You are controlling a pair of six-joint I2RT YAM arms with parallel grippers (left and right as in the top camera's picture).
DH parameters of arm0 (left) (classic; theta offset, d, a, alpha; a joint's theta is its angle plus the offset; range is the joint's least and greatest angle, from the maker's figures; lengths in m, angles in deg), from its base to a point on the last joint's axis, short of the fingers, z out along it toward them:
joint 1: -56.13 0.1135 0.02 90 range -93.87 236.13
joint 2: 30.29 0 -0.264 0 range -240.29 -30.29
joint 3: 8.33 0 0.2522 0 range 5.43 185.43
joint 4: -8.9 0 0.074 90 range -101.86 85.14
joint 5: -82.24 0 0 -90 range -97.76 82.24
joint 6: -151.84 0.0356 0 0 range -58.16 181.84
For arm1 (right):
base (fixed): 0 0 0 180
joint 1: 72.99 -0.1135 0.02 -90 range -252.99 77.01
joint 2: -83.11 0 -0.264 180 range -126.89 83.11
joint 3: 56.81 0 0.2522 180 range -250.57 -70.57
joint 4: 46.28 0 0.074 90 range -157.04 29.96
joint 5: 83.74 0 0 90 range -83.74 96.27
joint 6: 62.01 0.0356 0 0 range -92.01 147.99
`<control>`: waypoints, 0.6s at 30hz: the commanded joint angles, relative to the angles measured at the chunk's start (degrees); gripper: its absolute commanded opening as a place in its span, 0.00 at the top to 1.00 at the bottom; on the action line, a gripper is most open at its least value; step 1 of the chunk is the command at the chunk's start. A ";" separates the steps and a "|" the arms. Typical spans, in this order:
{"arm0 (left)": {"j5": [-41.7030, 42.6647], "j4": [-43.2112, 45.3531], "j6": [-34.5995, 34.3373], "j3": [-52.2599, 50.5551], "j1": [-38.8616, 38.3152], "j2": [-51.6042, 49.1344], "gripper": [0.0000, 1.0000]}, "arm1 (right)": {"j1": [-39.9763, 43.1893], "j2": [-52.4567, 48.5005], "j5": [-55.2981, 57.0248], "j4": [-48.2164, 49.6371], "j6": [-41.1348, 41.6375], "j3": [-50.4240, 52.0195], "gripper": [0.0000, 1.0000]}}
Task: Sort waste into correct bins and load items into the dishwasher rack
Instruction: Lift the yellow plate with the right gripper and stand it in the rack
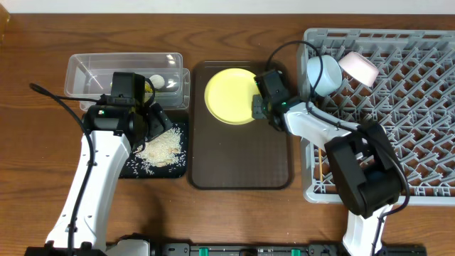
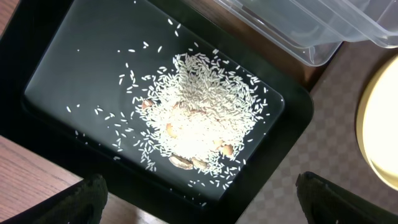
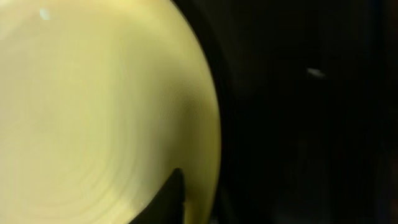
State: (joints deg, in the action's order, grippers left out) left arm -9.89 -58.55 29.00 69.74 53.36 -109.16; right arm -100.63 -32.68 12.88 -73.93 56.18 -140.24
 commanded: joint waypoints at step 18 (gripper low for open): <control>-0.92 -0.24 -0.26 0.42 0.28 0.33 0.00 | 3.58 11.61 -5.14 -14.01 -1.29 0.98 0.99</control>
State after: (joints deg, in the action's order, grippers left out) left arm -9.87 -58.57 29.00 69.74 53.36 -109.16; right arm -98.02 -25.35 7.74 -87.50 56.24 -139.39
